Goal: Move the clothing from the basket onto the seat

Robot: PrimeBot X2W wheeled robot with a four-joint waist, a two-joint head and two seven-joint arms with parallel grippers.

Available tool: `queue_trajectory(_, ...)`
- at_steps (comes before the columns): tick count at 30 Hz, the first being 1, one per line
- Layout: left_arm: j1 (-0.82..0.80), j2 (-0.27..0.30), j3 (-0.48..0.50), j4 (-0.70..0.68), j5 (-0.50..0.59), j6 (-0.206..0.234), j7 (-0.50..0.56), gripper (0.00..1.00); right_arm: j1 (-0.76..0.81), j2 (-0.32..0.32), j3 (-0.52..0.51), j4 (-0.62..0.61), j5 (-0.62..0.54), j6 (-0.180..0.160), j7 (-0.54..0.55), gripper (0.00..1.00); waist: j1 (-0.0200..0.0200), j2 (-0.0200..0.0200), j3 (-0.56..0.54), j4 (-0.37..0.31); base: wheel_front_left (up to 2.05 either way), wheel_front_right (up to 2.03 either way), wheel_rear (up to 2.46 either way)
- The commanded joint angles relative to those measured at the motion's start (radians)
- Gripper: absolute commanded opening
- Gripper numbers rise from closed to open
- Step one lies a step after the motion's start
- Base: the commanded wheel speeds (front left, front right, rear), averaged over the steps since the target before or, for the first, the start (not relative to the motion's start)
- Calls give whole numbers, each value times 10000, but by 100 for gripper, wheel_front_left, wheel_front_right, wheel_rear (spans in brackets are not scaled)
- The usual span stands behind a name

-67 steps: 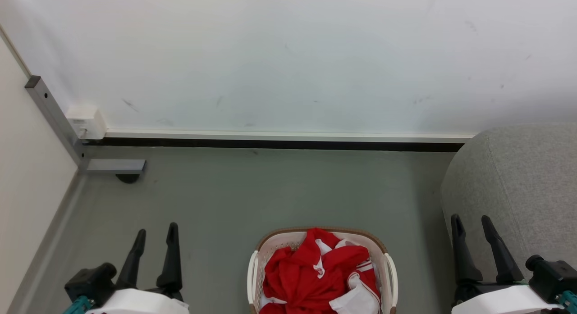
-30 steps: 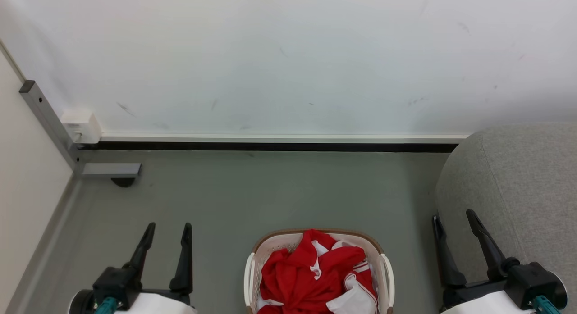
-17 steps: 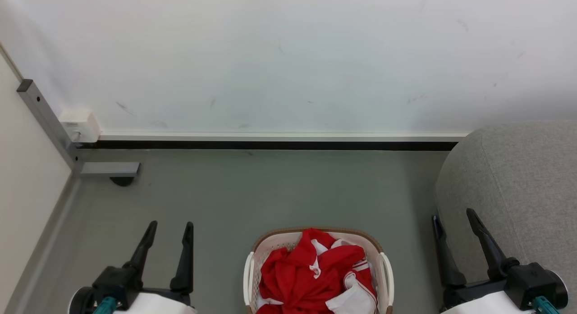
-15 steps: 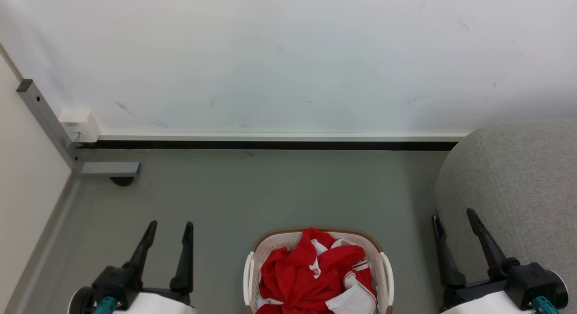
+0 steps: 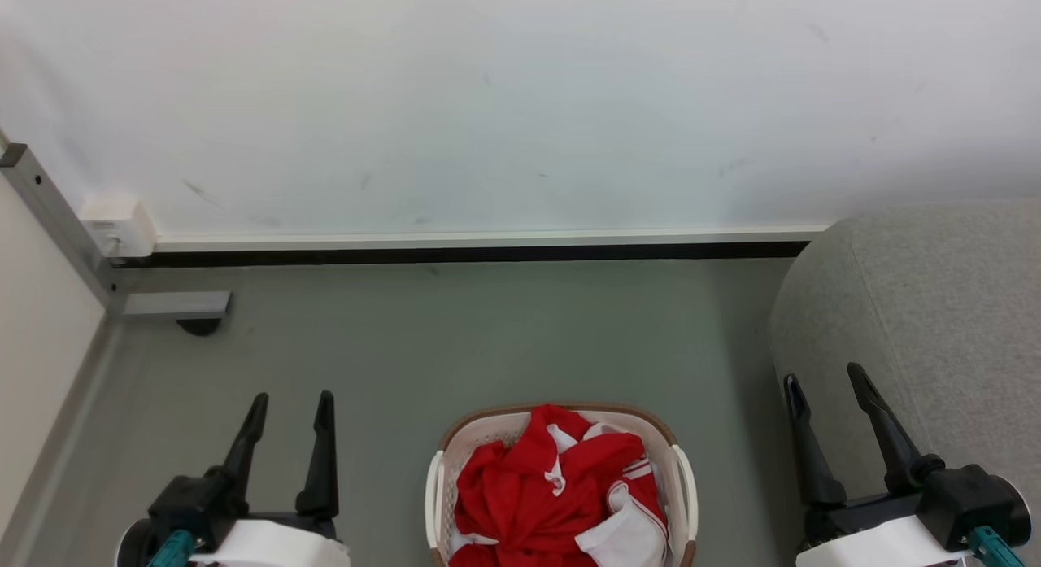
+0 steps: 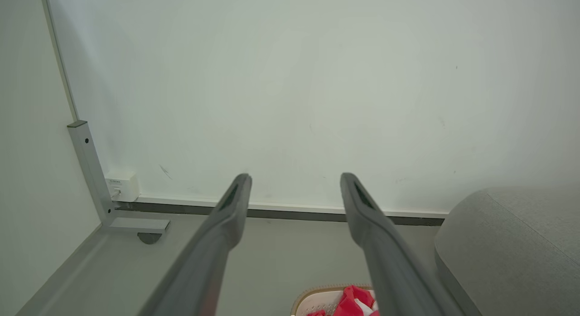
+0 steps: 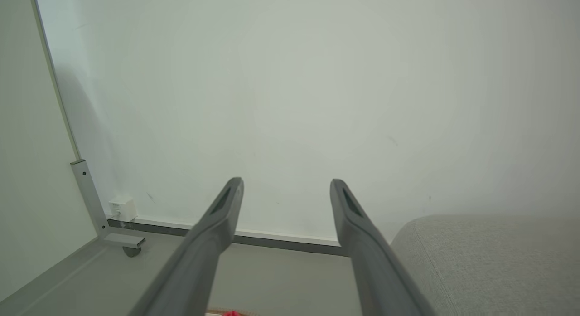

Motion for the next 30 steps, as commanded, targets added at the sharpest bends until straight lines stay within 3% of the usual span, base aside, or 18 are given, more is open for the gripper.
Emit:
queue_trajectory(1, -126, 67, 27, 29, -10, 31, -7, 100, -11, -60, -52, -20, -79, -21, 4, 100, 0, 0, 88, -110, 0, 0, 0)
queue_trajectory(14, -972, 66, -143, 54, -311, -313, -5, 100, -355, -54, -251, -472, 95, -21, 4, 100, 0, 0, 1550, -1057, 0, 0, 0)
queue_trajectory(22, -2042, 587, -406, 722, -49, -391, -5, 100, -763, -51, -125, -906, 418, -21, 4, 100, 0, 0, 3027, -1912, 0, 0, 0)
queue_trajectory(30, -2934, 1252, -1510, 2116, -587, -382, -5, 100, -996, -47, 20, -1170, 763, -21, 4, 100, 0, 0, 3933, -2632, 0, 0, 0)
